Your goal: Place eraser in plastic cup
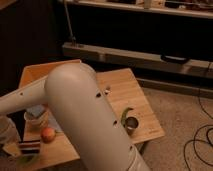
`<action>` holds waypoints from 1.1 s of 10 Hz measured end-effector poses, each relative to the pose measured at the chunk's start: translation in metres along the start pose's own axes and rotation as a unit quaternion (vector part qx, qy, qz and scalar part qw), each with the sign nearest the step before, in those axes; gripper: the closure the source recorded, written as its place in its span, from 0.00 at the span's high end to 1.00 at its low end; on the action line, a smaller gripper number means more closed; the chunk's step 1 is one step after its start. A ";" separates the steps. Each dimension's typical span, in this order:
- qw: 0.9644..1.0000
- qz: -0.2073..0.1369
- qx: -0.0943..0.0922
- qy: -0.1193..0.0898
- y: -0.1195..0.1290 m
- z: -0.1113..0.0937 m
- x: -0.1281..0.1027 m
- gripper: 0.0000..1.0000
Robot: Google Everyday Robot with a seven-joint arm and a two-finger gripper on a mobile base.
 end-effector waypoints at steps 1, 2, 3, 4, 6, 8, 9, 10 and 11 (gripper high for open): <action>1.000 0.000 -0.001 0.002 0.001 0.002 0.000 0.00; 1.000 0.002 0.000 0.003 0.003 0.004 0.001 0.00; 1.000 0.005 0.001 0.006 0.004 0.007 0.002 0.00; 1.000 0.006 0.002 0.008 0.005 0.009 0.001 0.00; 1.000 0.004 0.004 0.012 0.006 0.011 -0.002 0.00; 1.000 0.002 0.003 0.020 0.005 0.013 -0.004 0.00; 1.000 0.001 0.002 0.022 0.006 0.014 -0.005 0.00; 1.000 0.002 0.000 0.023 0.006 0.015 -0.005 0.00; 1.000 0.001 -0.002 0.022 0.007 0.016 -0.005 0.05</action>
